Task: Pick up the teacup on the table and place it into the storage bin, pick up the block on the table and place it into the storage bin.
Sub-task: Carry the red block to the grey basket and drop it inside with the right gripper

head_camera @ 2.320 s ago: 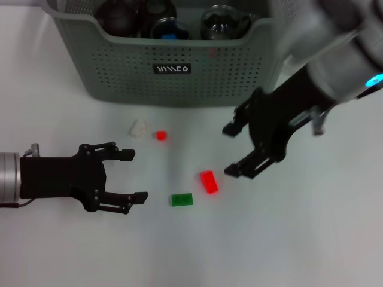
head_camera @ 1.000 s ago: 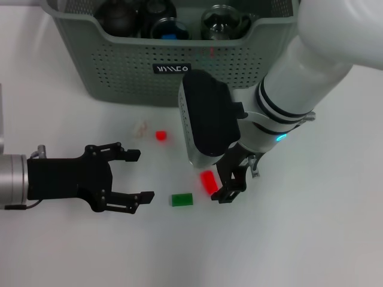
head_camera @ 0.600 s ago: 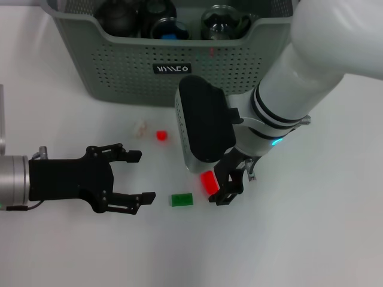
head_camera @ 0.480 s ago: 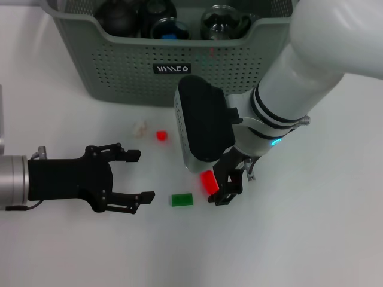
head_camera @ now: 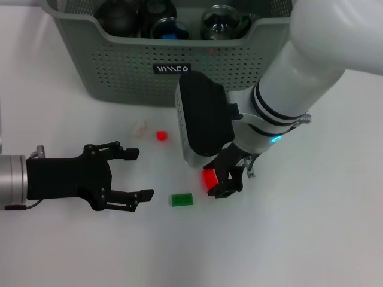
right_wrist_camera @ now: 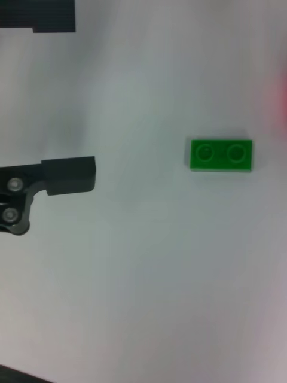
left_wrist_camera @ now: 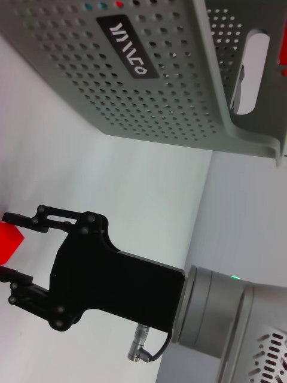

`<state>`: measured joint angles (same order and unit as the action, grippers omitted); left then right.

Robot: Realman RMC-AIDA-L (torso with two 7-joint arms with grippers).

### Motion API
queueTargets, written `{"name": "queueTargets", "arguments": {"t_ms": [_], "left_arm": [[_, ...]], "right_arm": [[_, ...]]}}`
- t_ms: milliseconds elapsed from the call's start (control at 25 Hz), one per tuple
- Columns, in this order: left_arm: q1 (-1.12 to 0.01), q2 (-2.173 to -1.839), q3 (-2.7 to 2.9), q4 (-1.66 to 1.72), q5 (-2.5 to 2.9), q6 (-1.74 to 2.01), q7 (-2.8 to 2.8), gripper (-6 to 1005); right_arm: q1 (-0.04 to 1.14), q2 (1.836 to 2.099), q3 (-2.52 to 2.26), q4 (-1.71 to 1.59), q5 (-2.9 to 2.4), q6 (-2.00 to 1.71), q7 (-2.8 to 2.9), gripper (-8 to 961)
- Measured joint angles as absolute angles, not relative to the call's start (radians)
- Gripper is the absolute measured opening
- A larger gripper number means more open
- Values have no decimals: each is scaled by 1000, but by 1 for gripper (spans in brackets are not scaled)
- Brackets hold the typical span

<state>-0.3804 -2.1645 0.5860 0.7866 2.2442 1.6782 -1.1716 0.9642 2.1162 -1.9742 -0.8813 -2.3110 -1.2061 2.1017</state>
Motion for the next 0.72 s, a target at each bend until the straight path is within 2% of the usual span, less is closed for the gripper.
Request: {"name": "queueTargets", "arguments": {"t_ms": [240,520,720], "left_arm": [[-380,-2164,583,787,2245,1686,-1172,920],[-376,-2162,580,787,2250,1689,-1172,920],[-371,-2161,580,788,2246,1689,-1167,920]], "right_arm": [[964,2104,-1917,-937,-2316,-1260,2128,517],[948,2097,-1539,-1198,-2362,-1571,2126,516],[1042,2097,-1184,-1352,-2356,-1746,2174,516]]}}
